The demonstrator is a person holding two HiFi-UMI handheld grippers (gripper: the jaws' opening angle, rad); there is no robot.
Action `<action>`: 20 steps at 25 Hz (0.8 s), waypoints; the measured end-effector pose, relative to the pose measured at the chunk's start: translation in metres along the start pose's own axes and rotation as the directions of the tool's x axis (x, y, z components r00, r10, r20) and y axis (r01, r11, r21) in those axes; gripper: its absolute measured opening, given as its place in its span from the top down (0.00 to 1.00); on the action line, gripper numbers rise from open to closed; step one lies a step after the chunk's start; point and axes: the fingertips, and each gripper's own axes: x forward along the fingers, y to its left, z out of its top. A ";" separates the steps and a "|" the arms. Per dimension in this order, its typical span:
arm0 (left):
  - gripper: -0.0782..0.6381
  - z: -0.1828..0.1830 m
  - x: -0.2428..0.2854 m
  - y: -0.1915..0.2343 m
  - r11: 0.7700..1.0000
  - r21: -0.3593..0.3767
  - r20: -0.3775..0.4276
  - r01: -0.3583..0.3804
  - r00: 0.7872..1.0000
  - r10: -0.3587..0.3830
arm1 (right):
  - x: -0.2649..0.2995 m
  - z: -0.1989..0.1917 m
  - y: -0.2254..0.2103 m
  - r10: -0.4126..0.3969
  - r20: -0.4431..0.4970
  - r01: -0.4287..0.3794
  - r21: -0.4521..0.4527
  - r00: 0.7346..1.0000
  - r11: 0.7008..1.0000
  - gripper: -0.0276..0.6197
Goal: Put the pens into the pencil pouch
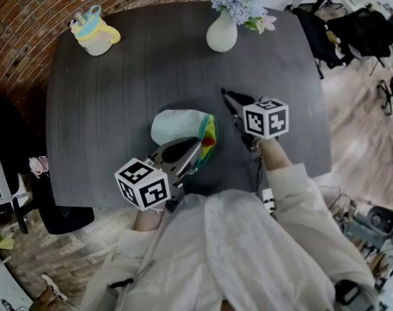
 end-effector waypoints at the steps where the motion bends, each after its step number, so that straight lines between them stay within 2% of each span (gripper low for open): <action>1: 0.84 0.000 0.000 -0.001 1.000 -0.002 0.002 0.004 1.000 -0.004 | -0.006 0.008 0.011 0.033 0.044 -0.032 -0.017 0.998 0.999 0.89; 3: 0.84 0.001 -0.001 -0.003 1.000 -0.008 0.008 0.011 1.000 -0.011 | -0.020 0.025 0.031 0.091 0.134 -0.087 -0.038 0.987 0.995 0.89; 5: 0.84 0.002 -0.002 -0.004 1.000 -0.016 0.015 0.020 1.000 -0.019 | -0.038 0.043 0.052 0.145 0.222 -0.138 -0.048 0.964 0.989 0.89; 7: 0.84 0.003 -0.003 -0.006 0.999 -0.026 0.023 0.029 0.999 -0.028 | -0.058 0.061 0.077 0.212 0.309 -0.203 -0.060 0.927 0.977 0.89; 10: 0.84 0.004 -0.005 -0.009 0.998 -0.042 0.035 0.036 0.999 -0.035 | -0.085 0.079 0.109 0.298 0.418 -0.289 -0.086 0.859 0.954 0.89; 16: 0.84 0.003 -0.007 -0.013 0.998 -0.046 0.035 0.040 0.999 -0.038 | -0.115 0.098 0.145 0.376 0.521 -0.350 -0.153 0.767 0.924 0.89; 20: 0.84 0.004 -0.008 -0.016 0.997 -0.054 0.040 0.049 0.998 -0.047 | -0.117 0.095 0.158 0.424 0.546 -0.382 -0.195 0.722 0.903 0.89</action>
